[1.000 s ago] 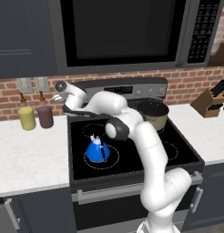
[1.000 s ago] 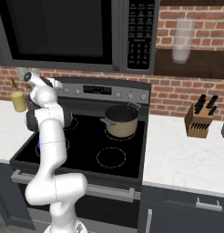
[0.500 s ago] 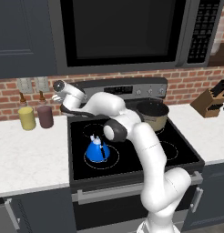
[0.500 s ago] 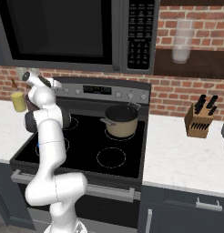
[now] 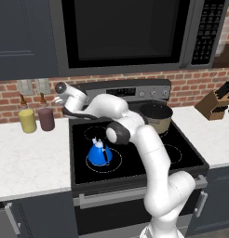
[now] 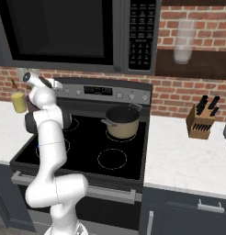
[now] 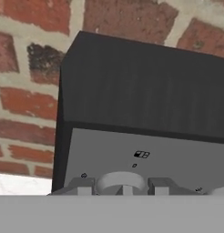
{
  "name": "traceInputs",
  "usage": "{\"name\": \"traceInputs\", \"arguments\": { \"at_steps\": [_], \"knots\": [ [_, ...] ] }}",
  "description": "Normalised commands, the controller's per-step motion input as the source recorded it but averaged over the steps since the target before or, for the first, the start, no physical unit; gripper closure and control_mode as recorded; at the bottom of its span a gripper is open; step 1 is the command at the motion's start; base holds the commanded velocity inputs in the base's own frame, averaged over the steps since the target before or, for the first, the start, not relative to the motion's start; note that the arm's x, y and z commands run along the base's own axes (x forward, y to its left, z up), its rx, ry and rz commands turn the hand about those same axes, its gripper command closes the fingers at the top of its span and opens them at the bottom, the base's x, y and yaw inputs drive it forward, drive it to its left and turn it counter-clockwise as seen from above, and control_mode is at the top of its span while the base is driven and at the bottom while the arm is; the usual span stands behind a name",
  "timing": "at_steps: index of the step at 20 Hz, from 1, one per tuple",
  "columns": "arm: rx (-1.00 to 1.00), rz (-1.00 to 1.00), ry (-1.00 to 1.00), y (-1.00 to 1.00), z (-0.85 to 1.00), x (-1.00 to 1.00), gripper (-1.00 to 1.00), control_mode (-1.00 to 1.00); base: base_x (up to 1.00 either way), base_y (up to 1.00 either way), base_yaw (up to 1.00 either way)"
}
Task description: Pick the kettle from the counter and place it on a stove burner. Then turn the burner on.
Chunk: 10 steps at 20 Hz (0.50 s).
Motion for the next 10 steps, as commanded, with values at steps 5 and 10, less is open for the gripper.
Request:
{"name": "traceInputs", "arguments": {
  "at_steps": [5, 10],
  "knots": [
    [-0.12, 0.15, -0.05, 0.00, -0.02, 0.00, 1.00, -1.00, 0.00, 0.00, 0.00],
    [-0.23, 0.17, -0.01, 0.00, -0.07, 0.00, 1.00, -1.00, 0.00, 0.00, 0.00]
  ]
}}
